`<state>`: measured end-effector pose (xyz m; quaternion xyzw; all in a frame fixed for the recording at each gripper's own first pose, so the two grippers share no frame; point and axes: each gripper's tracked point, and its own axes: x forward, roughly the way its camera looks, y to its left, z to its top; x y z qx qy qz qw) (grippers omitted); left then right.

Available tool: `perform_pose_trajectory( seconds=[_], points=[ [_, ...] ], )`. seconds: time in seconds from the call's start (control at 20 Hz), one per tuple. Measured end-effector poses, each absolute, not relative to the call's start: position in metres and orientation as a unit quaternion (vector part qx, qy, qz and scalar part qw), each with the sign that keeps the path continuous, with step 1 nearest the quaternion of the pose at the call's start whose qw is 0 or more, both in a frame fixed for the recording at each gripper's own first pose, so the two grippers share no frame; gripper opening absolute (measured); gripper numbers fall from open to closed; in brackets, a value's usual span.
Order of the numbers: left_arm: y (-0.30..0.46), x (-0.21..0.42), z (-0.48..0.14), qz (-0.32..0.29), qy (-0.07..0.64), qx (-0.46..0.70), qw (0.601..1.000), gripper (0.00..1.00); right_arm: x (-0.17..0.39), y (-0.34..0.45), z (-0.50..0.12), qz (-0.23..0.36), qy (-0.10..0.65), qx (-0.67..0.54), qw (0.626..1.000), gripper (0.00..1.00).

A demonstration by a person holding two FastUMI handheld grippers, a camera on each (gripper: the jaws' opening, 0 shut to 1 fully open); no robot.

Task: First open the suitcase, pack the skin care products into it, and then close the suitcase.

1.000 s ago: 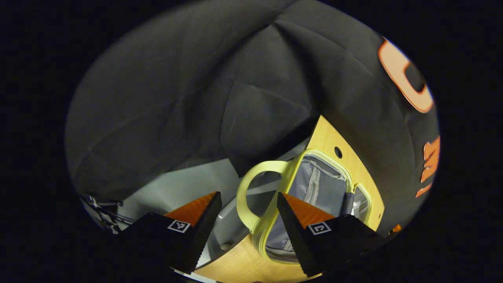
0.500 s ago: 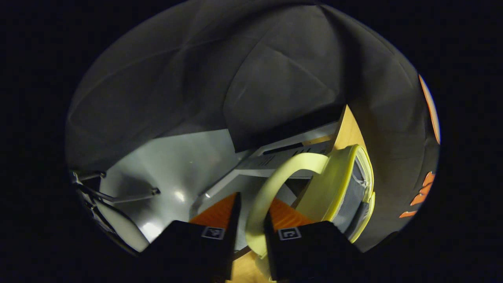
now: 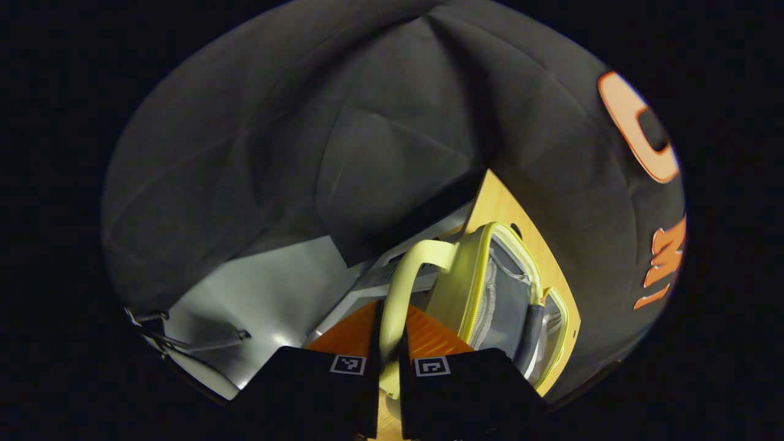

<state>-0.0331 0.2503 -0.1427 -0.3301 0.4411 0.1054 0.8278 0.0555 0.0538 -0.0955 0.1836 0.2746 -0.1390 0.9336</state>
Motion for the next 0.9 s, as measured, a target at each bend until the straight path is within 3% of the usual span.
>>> perform_pose_trajectory(
  seconds=[0.45, 0.7, 0.9],
  points=[
    [0.201, -0.016, -0.018, 0.066, 0.361, -0.241, 0.898, 0.13, 0.060, 0.008, -0.059, -0.125, 0.192, 0.153, 0.961, 0.95],
    [0.125, -0.001, 0.060, 0.016, 0.317, -0.195, 0.928, 0.14, 0.047, -0.027, -0.060, -0.125, 0.177, 0.149, 0.965, 0.95],
    [0.068, 0.010, 0.086, -0.005, 0.305, -0.155, 0.939, 0.14, 0.033, -0.054, -0.063, -0.126, 0.174, 0.150, 0.965, 0.95]
  ],
)
